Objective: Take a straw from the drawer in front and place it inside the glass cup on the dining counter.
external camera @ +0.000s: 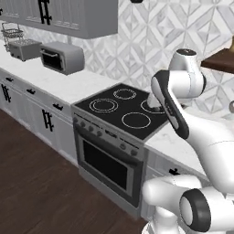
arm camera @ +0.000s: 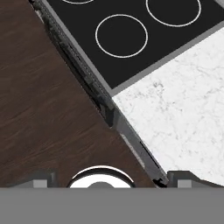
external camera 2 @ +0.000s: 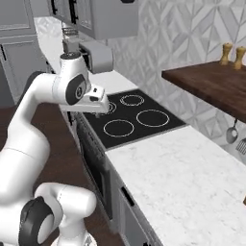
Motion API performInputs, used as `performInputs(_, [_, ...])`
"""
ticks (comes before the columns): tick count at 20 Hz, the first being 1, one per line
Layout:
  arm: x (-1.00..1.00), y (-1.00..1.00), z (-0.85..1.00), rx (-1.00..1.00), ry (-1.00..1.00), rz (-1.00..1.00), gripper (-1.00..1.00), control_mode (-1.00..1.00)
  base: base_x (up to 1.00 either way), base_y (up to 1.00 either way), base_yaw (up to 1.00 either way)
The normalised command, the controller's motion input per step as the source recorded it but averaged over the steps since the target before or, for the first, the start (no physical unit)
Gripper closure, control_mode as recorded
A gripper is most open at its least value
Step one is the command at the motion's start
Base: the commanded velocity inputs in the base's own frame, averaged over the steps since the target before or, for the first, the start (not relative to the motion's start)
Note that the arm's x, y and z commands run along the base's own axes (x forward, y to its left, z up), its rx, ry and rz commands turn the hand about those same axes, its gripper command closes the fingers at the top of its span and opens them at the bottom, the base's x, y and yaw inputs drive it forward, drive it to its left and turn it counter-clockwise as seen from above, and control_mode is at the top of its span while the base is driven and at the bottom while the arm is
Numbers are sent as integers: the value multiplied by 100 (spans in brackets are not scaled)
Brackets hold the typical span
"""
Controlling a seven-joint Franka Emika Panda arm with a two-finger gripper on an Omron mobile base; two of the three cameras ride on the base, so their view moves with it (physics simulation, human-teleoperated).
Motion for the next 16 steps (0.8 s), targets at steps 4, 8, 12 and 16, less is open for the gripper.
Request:
performInputs(4, [0,0,0,0,0,0,-100,100,-52,-98,40])
performInputs(8, [0,0,0,0,0,0,-100,100,-74,-91,26])
performInputs(12, [0,0,0,0,0,0,-100,100,-37,-65,18])
performInputs(16, [0,0,0,0,0,0,-100,100,-5,-63,13])
